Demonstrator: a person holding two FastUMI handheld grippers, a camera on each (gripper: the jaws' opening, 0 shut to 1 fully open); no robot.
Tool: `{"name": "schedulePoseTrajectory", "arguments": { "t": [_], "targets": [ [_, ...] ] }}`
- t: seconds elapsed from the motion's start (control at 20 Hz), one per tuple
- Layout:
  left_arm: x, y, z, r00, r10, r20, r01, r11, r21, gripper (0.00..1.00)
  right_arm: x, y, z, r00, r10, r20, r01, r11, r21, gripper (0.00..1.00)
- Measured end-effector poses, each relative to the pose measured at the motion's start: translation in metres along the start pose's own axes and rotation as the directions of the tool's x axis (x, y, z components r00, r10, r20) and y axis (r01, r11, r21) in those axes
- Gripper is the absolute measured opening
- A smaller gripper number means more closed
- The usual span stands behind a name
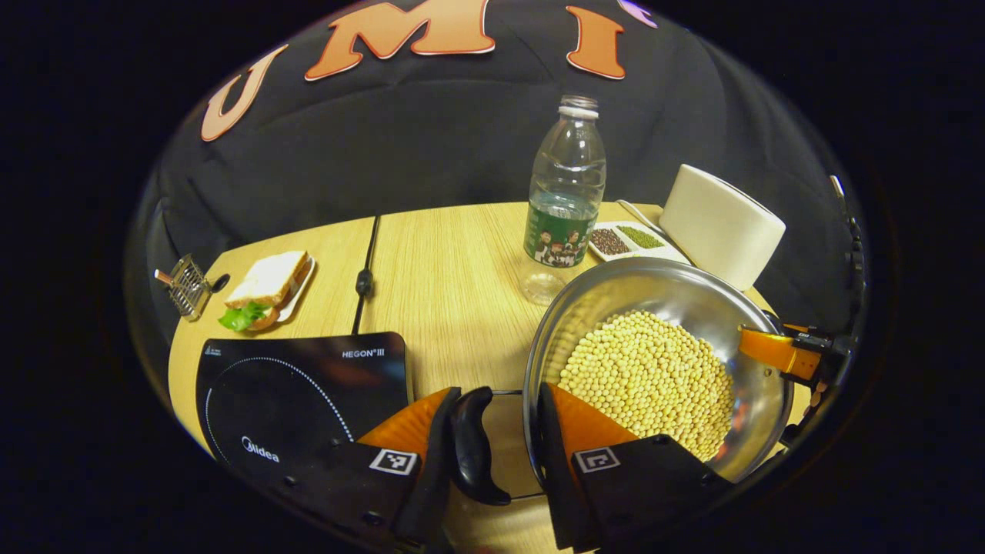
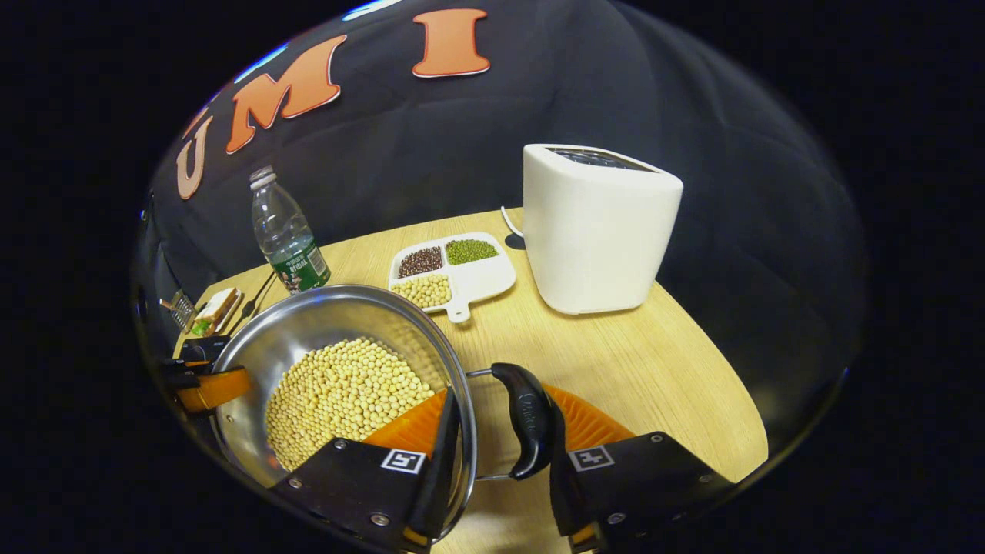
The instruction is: First push the handle of the pot to place it horizontally, then grasp the pot with both hands and set it on the induction cooktop.
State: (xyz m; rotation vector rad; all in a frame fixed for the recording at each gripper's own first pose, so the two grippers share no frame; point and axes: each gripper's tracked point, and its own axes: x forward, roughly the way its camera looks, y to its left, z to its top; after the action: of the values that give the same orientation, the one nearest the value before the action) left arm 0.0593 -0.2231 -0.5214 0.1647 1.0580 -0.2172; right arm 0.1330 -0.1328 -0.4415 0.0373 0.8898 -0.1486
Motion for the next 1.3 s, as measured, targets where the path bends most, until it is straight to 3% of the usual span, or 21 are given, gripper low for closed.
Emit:
{"name": "schedulePoseTrajectory", "arguments": {
  "t": [0.05, 0.15, 0.5, 0.65, 0.7, 0.8, 0.85, 0.95, 1.05, 1.1, 1.15, 1.3],
  "targets": [
    [-0.006, -0.003, -0.006, 1.000, -0.002, -0.021, 0.002, 1.000, -0.006, 0.63, -0.006, -0.001, -0.003, 1.000, -0.002, -0.006, 0.002, 1.000, 0.007, 0.49],
    [-0.018, -0.004, -0.005, 1.000, -0.013, -0.013, 0.012, 1.000, -0.016, 0.58, -0.020, -0.005, -0.002, 1.000, -0.001, -0.003, 0.001, 1.000, 0.021, 0.53],
    [-0.081, 0.022, 0.022, 0.996, -0.004, 0.084, 0.005, 1.000, -0.019, 0.60, -0.074, 0.021, 0.024, 0.996, 0.040, 0.077, -0.043, 0.998, 0.035, 0.52],
    [-0.105, 0.045, 0.025, 0.995, 0.006, 0.097, -0.003, 0.999, -0.038, 0.57, -0.092, 0.042, 0.029, 0.994, 0.063, 0.092, -0.065, 0.998, 0.025, 0.53],
    [-0.112, 0.055, 0.025, 0.995, 0.013, 0.103, -0.008, 0.999, -0.043, 0.63, -0.099, 0.049, 0.029, 0.993, 0.072, 0.093, -0.074, 0.997, 0.020, 0.52],
    [-0.125, 0.074, 0.023, 0.994, 0.025, 0.106, -0.019, 0.998, -0.058, 0.63, -0.106, 0.069, 0.030, 0.992, 0.090, 0.092, -0.091, 0.996, 0.009, 0.52],
    [-0.132, 0.083, 0.023, 0.994, 0.028, 0.107, -0.021, 0.997, -0.070, 0.60, -0.109, 0.079, 0.031, 0.991, 0.099, 0.093, -0.100, 0.995, 0.003, 0.48],
    [-0.143, 0.104, 0.020, 0.994, 0.037, 0.106, -0.027, 0.995, -0.091, 0.57, -0.110, 0.101, 0.029, 0.989, 0.117, 0.093, -0.117, 0.993, -0.005, 0.52],
    [-0.151, 0.128, 0.016, 0.993, 0.053, 0.106, -0.043, 0.994, -0.102, 0.57, -0.113, 0.122, 0.026, 0.987, 0.137, 0.081, -0.136, 0.991, -0.011, 0.52],
    [-0.153, 0.141, 0.014, 0.992, 0.062, 0.106, -0.051, 0.993, -0.107, 0.57, -0.114, 0.133, 0.024, 0.986, 0.148, 0.075, -0.147, 0.989, -0.015, 0.48],
    [-0.155, 0.153, 0.011, 0.992, 0.070, 0.105, -0.059, 0.992, -0.112, 0.57, -0.115, 0.144, 0.022, 0.985, 0.160, 0.068, -0.159, 0.987, -0.019, 0.52],
    [-0.166, 0.189, 0.006, 0.990, 0.098, 0.097, -0.085, 0.989, -0.124, 0.57, -0.116, 0.177, 0.016, 0.981, 0.187, 0.050, -0.186, 0.982, -0.020, 0.52]
  ]
}}
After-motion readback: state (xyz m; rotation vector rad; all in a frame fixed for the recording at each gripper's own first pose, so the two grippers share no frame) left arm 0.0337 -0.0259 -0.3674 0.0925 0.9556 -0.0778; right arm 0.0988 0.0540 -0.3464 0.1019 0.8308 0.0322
